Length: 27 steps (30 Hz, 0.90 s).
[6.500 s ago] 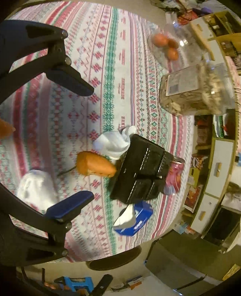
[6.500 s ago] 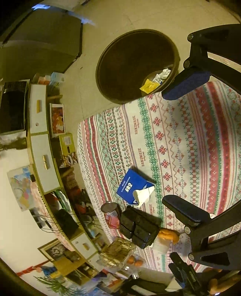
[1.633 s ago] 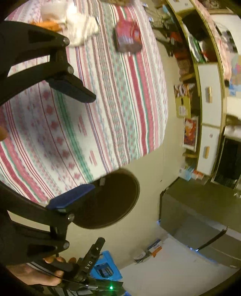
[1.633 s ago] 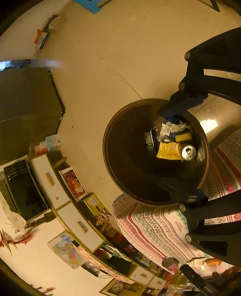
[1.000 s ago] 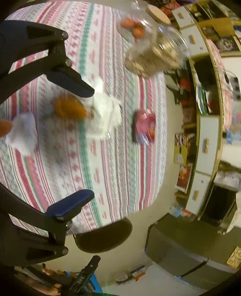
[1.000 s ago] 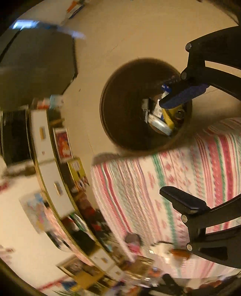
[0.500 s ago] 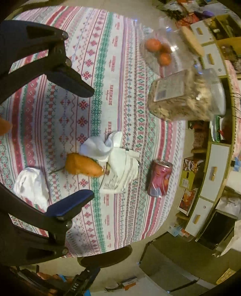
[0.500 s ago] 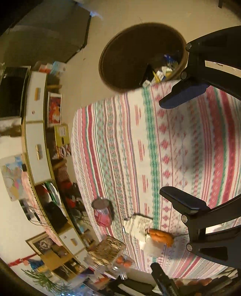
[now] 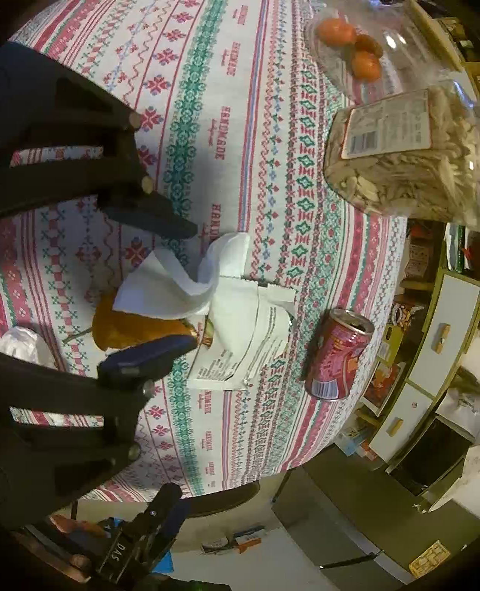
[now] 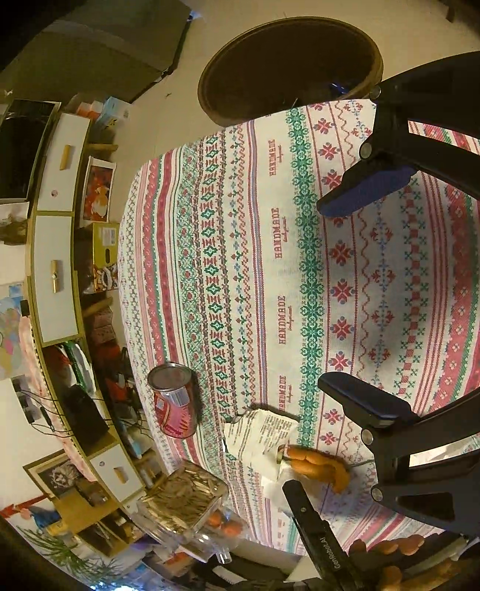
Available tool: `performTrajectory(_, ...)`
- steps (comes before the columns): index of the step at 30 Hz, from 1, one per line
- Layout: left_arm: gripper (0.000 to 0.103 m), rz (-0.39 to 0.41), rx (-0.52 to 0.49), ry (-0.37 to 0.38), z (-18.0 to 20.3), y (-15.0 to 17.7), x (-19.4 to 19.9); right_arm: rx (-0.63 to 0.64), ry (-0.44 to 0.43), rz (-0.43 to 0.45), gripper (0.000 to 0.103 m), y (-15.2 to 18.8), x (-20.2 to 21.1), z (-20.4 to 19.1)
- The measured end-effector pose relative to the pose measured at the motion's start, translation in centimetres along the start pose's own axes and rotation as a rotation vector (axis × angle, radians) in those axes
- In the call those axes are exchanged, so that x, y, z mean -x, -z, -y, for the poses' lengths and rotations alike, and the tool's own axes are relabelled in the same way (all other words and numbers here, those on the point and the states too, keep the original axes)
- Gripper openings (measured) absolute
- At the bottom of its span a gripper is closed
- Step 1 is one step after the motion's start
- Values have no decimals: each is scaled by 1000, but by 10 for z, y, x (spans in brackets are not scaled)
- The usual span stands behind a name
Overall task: Collect trash
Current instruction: 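Return to the table and grasp the white tissue with the left tool, then grasp the white snack bag with the right tool while the left tool holds the tissue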
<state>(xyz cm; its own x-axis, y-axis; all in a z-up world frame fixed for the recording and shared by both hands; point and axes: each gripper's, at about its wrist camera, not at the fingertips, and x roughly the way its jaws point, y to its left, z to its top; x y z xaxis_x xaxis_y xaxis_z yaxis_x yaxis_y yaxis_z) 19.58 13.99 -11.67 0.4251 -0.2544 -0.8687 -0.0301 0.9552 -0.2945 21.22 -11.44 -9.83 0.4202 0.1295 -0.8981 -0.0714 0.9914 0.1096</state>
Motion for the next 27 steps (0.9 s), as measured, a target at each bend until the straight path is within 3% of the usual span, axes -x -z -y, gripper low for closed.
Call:
performTrajectory(5,11,-28,20,7,-5,1,-2,-3,2,-3,87,0,-2,-1)
performTrajectory(19,5,40,85,-15,-32,1,42,53,-54,5,87,-12,-14,-39)
performTrajectory(27,5,59,99,40,-47,4,60,142,-172,-22,87,-37,-52,-95)
